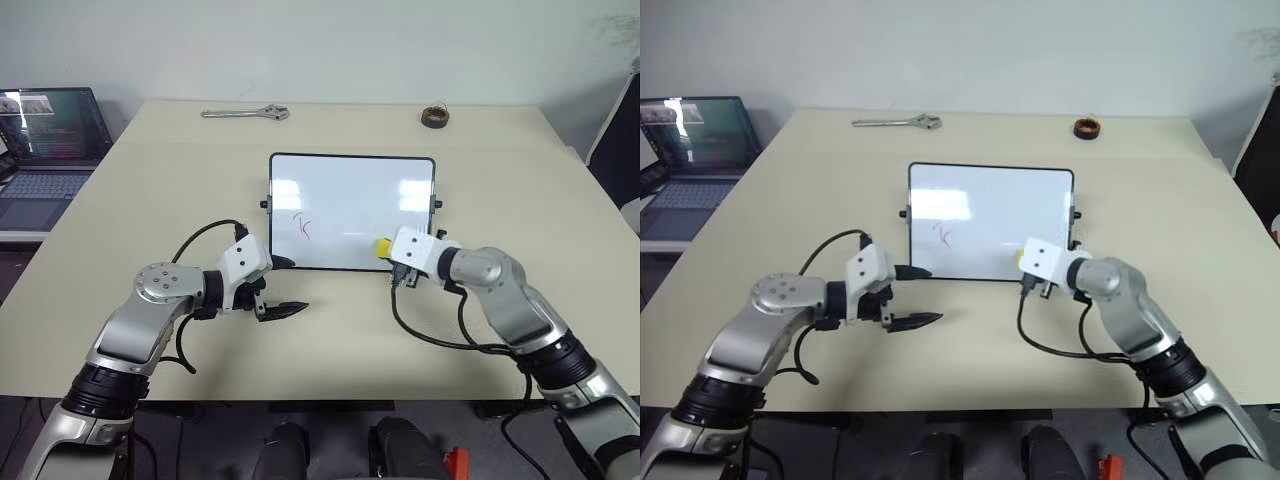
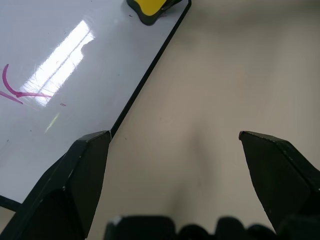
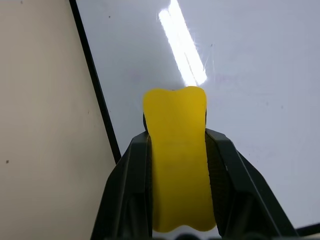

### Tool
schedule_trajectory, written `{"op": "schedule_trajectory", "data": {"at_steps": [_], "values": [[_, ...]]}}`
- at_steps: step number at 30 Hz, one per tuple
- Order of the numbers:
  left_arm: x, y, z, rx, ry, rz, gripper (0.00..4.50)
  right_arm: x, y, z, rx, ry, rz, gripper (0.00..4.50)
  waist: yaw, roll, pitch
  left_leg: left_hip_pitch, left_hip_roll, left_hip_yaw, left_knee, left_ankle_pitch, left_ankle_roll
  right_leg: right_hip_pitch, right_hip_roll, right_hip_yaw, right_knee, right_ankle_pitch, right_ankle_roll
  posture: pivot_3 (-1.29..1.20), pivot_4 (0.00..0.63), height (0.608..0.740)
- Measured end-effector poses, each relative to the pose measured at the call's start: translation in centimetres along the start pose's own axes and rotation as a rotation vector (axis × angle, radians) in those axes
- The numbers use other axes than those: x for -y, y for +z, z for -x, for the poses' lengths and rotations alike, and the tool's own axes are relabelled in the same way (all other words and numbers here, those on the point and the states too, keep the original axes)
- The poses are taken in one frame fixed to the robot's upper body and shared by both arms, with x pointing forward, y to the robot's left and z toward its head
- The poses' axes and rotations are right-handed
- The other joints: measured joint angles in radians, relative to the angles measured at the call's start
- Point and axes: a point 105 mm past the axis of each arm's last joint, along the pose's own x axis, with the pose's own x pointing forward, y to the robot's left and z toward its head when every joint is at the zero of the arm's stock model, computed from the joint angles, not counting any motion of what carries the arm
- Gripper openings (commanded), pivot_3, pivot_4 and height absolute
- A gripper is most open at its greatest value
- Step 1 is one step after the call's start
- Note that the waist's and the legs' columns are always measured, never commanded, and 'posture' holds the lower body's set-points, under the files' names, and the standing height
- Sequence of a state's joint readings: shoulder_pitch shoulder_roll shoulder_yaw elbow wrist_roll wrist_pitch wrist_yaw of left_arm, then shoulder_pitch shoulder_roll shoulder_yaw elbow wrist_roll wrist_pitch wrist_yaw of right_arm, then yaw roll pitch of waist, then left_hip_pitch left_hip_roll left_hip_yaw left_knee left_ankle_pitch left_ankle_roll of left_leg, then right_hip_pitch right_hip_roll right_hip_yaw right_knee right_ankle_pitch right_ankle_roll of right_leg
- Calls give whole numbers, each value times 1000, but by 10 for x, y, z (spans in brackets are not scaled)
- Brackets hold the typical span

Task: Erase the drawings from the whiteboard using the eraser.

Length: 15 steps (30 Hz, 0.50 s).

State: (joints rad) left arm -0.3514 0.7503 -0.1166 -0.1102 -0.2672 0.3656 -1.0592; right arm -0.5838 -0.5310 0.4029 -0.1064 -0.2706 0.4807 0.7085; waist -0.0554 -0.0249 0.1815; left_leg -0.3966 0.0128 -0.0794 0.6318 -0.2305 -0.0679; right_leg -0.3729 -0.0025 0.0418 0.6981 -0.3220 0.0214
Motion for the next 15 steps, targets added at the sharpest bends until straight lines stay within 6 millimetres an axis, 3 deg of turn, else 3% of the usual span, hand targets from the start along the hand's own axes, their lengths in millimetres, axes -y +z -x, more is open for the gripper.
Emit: {"op": "schedule_trajectory", "data": {"at_steps": [6,11,15], "values": [[0,0,0,0,-1,0,4500,5,7,-7,20,-10,-37,1091,1,0,0,0,0,-1,0,0,0,0,0,0,0,0,0,0,150,740],[1,-1,0,-2,-1,2,4500,-14,-7,2,-15,76,-58,1091,5,0,0,0,0,-1,0,0,0,1,0,0,0,0,0,0,150,740],[1,-1,0,-2,-2,1,4500,-17,-15,5,-34,78,-80,1090,6,0,0,1,0,-1,0,0,0,1,0,0,0,0,0,0,150,740]]}}
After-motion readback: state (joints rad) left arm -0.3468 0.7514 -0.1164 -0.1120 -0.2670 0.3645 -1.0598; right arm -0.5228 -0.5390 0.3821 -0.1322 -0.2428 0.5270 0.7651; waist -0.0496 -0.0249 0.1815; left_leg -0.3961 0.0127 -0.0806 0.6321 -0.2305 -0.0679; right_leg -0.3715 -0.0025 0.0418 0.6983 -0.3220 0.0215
